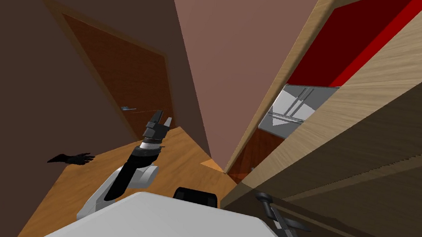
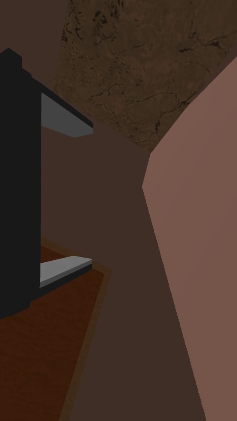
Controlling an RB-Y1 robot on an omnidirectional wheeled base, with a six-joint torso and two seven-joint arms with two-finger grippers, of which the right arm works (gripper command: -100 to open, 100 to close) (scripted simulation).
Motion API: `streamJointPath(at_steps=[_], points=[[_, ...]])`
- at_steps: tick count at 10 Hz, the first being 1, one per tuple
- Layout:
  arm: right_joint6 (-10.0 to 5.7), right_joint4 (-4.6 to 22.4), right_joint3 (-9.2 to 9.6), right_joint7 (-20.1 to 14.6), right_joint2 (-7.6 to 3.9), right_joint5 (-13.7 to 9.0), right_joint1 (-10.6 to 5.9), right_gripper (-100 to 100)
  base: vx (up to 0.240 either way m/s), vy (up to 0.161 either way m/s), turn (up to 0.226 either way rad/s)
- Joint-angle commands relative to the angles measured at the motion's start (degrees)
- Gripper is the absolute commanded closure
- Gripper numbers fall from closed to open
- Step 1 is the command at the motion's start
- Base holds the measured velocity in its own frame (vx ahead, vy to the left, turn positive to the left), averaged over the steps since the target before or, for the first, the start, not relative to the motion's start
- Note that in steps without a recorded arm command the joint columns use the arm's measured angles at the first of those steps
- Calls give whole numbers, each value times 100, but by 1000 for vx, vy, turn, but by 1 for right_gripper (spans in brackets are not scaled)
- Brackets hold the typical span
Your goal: Pull the door open
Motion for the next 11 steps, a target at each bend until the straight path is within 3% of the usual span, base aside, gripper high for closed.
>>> streamJointPath(at_steps=[1,5,11], points=[[-163,85,115,9,88,77,-11,100,-19,1,61],[-436,213,126,67,119,61,140,100,-102,-75,175],[-609,296,128,115,148,58,236,100,-207,-61,35]])
